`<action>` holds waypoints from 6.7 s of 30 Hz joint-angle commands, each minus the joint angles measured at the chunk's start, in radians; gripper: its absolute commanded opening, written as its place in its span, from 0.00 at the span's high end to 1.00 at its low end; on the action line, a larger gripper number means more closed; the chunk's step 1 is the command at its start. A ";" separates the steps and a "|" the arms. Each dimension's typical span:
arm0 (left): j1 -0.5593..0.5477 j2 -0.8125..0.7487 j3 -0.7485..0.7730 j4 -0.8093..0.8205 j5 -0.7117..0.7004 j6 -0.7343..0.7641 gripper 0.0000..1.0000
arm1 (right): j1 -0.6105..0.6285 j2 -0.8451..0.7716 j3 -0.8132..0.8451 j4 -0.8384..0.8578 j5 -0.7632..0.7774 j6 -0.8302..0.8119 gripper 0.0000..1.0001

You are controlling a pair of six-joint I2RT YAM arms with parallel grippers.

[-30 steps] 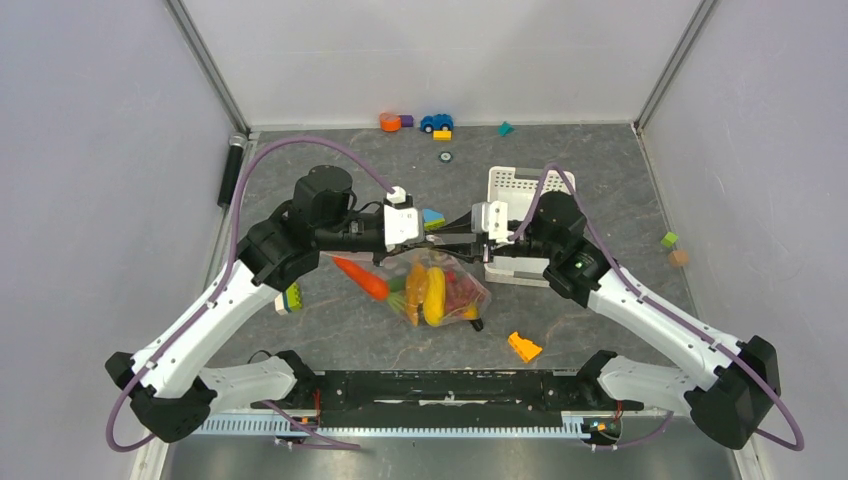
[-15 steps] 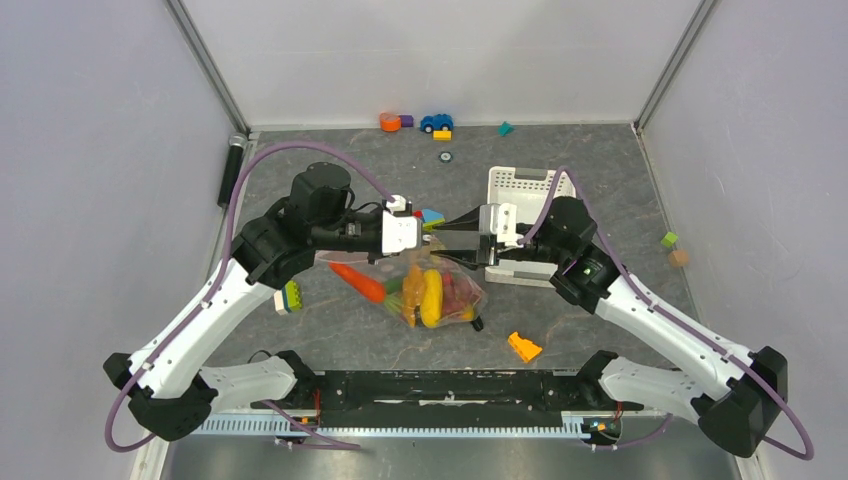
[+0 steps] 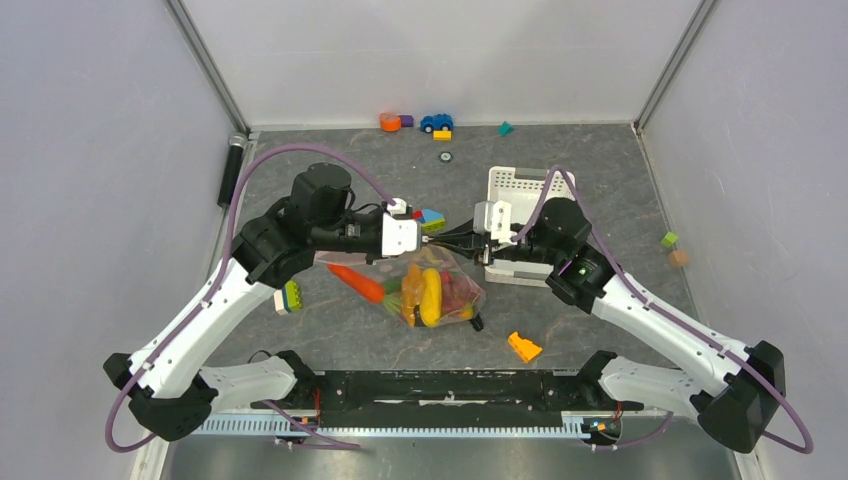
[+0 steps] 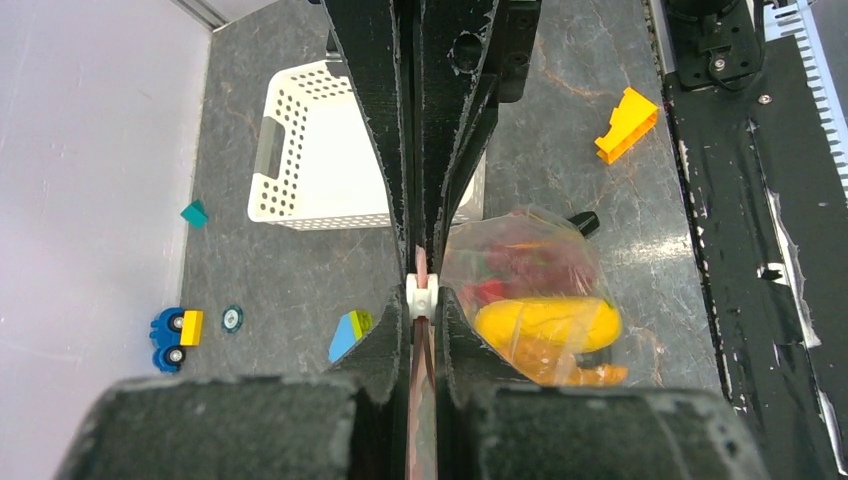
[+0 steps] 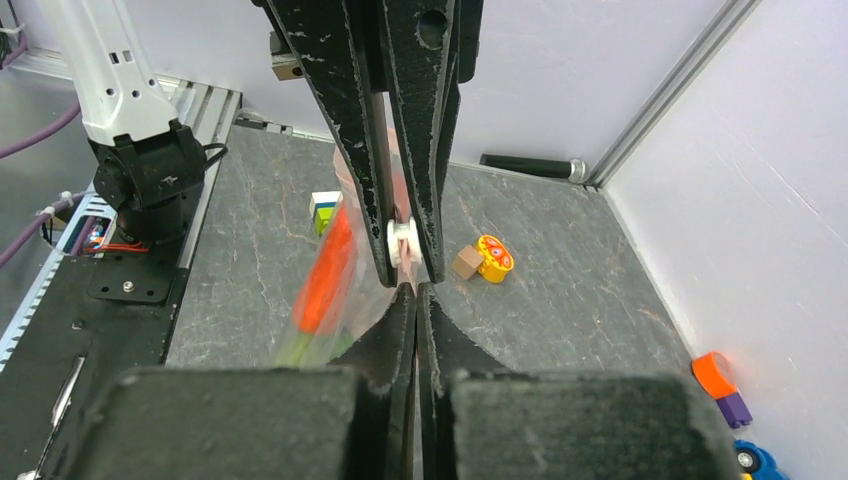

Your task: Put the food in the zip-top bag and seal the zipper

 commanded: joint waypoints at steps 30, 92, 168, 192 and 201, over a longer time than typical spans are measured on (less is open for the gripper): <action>-0.002 0.017 0.019 -0.204 -0.303 0.176 0.98 | 0.009 -0.167 -0.121 -0.056 0.390 -0.058 1.00; 0.137 -0.031 0.034 -0.304 -0.155 0.219 0.98 | 0.041 0.104 0.092 -0.097 -0.076 -0.633 0.30; 0.139 -0.165 0.089 -0.193 -0.748 0.279 0.98 | 0.122 0.406 0.145 0.466 -0.108 0.237 1.00; 0.387 -0.035 -0.066 0.350 -0.605 0.026 0.00 | -0.041 0.962 0.668 0.205 0.456 0.054 1.00; 0.388 -0.058 -0.171 0.685 -0.669 -0.304 0.00 | -0.111 1.261 1.035 0.164 0.596 -0.033 1.00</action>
